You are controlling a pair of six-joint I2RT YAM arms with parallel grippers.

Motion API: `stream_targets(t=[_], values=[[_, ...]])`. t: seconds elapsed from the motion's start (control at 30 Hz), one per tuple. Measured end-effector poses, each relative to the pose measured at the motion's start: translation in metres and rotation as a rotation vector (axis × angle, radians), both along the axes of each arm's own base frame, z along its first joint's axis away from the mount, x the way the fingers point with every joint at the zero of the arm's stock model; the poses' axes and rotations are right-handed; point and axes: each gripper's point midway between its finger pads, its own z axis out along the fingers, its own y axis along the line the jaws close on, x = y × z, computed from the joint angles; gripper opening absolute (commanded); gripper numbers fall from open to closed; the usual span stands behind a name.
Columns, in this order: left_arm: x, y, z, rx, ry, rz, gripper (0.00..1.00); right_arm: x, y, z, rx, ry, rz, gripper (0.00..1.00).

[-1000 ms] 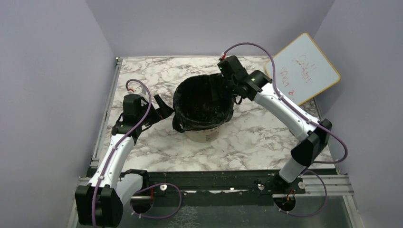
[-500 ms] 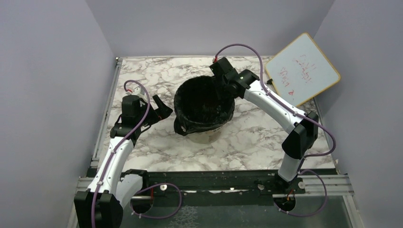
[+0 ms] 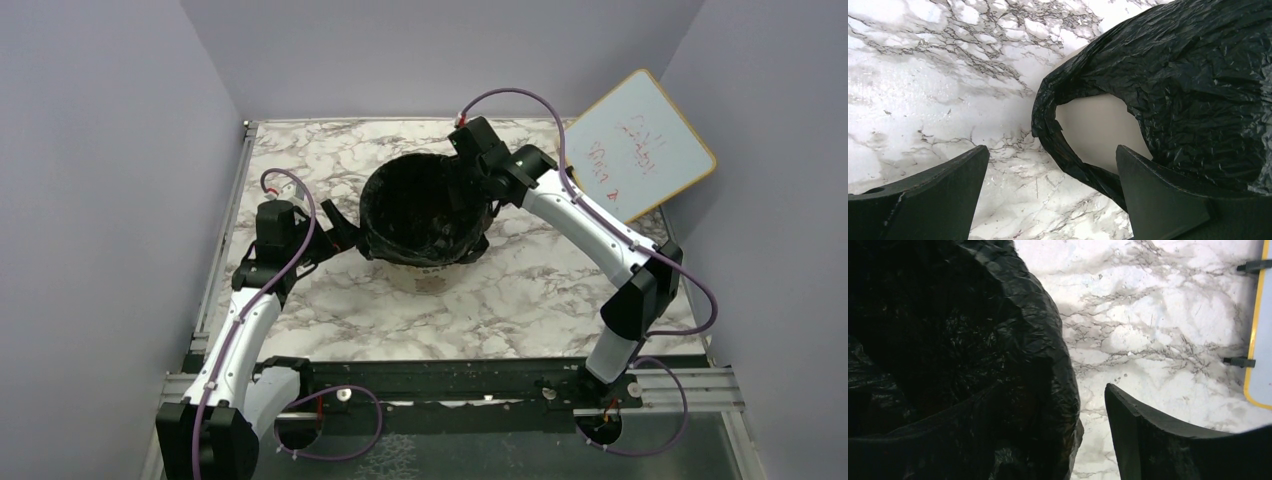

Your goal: Put the trash bags into the trash bin

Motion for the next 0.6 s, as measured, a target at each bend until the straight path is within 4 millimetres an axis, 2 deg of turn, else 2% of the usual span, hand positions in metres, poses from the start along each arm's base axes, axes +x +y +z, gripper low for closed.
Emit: stream_targets(t=[0.17,0.27,0.4,0.5,0.6], values=[[0.000,0.000,0.000,0.001,0.000,0.001,0.99,-0.007,-0.004,-0.001,0.017,0.024,-0.038,0.84],[0.001,0.001,0.002,0.006,-0.002,0.005,0.99,-0.013,-0.007,0.010,0.049,0.012,-0.054,0.84],[0.003,0.004,0.011,0.019,-0.018,0.016,0.99,-0.022,-0.012,0.042,0.123,-0.043,-0.049,0.80],[0.005,0.004,0.018,0.023,-0.037,0.015,0.99,-0.033,-0.008,0.073,0.223,-0.090,-0.001,0.69],[0.005,0.005,0.020,0.031,-0.043,0.012,0.99,-0.050,0.007,0.102,0.362,-0.117,0.104,0.56]])
